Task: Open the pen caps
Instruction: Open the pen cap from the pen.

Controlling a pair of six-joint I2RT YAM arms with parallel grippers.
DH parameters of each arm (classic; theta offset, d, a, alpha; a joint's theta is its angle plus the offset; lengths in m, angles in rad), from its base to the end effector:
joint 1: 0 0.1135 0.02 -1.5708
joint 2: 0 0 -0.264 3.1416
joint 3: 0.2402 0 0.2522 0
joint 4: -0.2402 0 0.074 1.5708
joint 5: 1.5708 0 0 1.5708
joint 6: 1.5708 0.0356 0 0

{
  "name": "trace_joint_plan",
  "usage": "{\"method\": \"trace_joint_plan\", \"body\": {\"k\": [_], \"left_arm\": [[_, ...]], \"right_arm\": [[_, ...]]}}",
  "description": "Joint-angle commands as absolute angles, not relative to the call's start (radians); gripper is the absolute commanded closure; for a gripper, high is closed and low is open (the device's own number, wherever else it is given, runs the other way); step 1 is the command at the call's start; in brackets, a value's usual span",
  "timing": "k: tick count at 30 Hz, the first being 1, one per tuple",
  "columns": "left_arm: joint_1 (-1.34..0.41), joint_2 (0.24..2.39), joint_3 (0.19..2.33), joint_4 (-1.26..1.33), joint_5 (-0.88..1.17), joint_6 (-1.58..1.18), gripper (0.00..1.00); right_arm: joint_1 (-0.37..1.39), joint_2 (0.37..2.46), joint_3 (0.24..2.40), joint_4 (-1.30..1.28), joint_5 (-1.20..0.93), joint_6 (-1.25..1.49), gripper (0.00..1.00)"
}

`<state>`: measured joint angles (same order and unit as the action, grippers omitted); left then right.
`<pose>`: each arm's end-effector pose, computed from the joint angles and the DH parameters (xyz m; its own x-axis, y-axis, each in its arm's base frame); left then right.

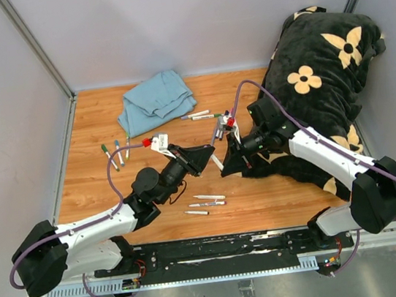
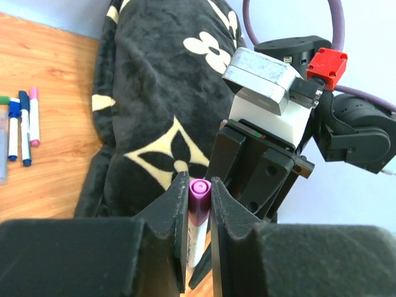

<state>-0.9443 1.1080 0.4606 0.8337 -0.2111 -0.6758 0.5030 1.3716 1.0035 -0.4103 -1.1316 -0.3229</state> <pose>0.1471 -0.1906 0.2700 -0.3352 -0.5800 -0.7424 0.5918 0.4836 -0.6450 0.2310 0.1639 0.2775 -0.3392 -0.3406 -0.8769 -0.9250 -0.0487 0.3767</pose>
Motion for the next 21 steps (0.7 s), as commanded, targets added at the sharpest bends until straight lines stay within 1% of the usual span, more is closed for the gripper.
{"method": "trace_joint_plan", "body": {"k": [1, 2, 3, 7, 9, 11, 13, 15, 20, 21], "left_arm": [[-0.938, 1.11, 0.486, 0.825, -0.176, -0.648, 0.9], [-0.938, 1.107, 0.484, 0.829, -0.171, -0.646, 0.95], [-0.937, 1.104, 0.478, 0.839, -0.168, -0.648, 0.99], [-0.937, 1.092, 0.425, 0.923, -0.163, -0.684, 1.0], [-0.937, 1.094, 0.398, 0.979, -0.156, -0.708, 1.0], [-0.937, 1.101, 0.371, 1.041, -0.155, -0.733, 1.0], [-0.937, 1.108, 0.351, 1.09, -0.157, -0.755, 1.0], [-0.937, 1.115, 0.344, 1.119, -0.16, -0.766, 1.0], [-0.937, 1.122, 0.327, 1.167, -0.18, -0.783, 1.0], [-0.937, 1.121, 0.321, 1.174, -0.188, -0.786, 1.0]], "right_arm": [[0.492, 1.369, 1.038, -0.422, -1.16, -0.349, 0.99], [0.492, 1.368, 1.038, -0.422, -1.162, -0.349, 0.99], [0.492, 1.367, 1.038, -0.423, -1.166, -0.348, 0.99], [0.491, 1.358, 1.039, -0.389, -1.193, -0.295, 0.8], [0.491, 1.343, 1.02, -0.318, -1.205, -0.203, 0.67], [0.491, 1.321, 0.983, -0.218, -1.203, -0.11, 0.59], [0.491, 1.3, 0.939, -0.11, -1.197, -0.019, 0.58], [0.493, 1.288, 0.908, -0.032, -1.191, 0.034, 0.59], [0.522, 1.313, 0.908, -0.042, -1.161, 0.023, 0.63], [0.529, 1.317, 0.91, -0.05, -1.158, 0.017, 0.66]]}}
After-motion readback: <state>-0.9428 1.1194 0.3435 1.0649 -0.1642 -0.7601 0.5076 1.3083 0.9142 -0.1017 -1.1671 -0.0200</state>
